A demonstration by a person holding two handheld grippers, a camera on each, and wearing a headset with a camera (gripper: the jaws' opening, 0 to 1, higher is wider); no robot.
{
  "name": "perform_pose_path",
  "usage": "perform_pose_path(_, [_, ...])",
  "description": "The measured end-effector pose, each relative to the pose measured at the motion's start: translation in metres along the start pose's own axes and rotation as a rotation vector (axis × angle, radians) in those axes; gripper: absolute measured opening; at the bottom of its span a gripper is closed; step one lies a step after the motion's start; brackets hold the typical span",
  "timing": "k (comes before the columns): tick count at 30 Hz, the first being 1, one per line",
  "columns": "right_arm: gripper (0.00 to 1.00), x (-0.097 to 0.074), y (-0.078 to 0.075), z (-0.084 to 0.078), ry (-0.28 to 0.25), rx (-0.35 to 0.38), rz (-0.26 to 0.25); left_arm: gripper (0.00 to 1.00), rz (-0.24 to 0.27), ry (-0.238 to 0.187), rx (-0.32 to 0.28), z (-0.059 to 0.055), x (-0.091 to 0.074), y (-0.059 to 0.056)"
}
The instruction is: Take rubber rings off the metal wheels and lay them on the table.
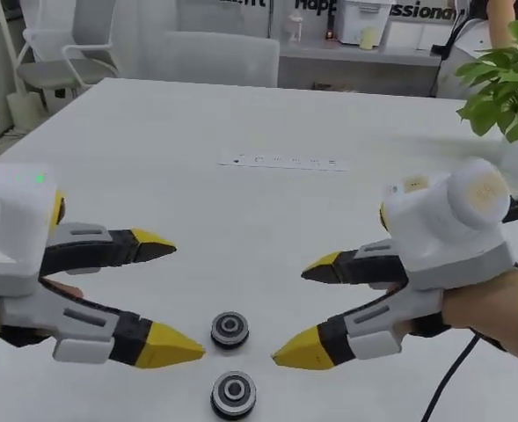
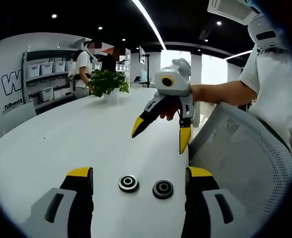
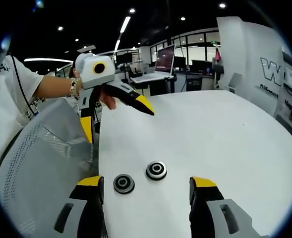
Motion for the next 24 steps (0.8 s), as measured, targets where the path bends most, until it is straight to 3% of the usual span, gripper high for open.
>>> perform_pose_path(3, [0.68,0.006,0.001,0.004,0.006,-0.007,0.01,0.7,-0.002,0.005,0.012,0.0,0.007,0.002])
perform_pose_path(8, [0.65,0.024,0.013,0.002,0.074,-0.082,0.052,0.64,-0.012,0.019,0.025,-0.002,0.017,0.004])
perform_pose_path(11, [0.64,0.032,0.021,-0.001,0.121,-0.097,0.086,0.63,-0.071,0.058,-0.002,-0.007,0.025,0.0])
perform_pose_path(13, [0.63,0.037,0.024,-0.005,0.161,-0.13,0.096,0.62,-0.082,0.061,-0.004,-0.008,0.032,-0.002])
perform_pose_path(20, [0.6,0.044,0.029,-0.018,0.159,-0.113,0.101,0.57,-0.119,0.092,0.014,-0.019,0.048,-0.011])
perform_pose_path(24, [0.59,0.043,0.026,-0.029,0.165,-0.104,0.069,0.52,-0.1,0.078,0.016,-0.028,0.05,-0.012])
Point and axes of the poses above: the centre of the closed fingertips' face, and the gripper's own axes: x roughly forward along the fingers, y roughly to its left, z roughly out of its top, the point moved 7 cm from there along -x, roughly backward along the fingers, and after that the axes turned 13 degrees about -z, right-handed, at the moved point
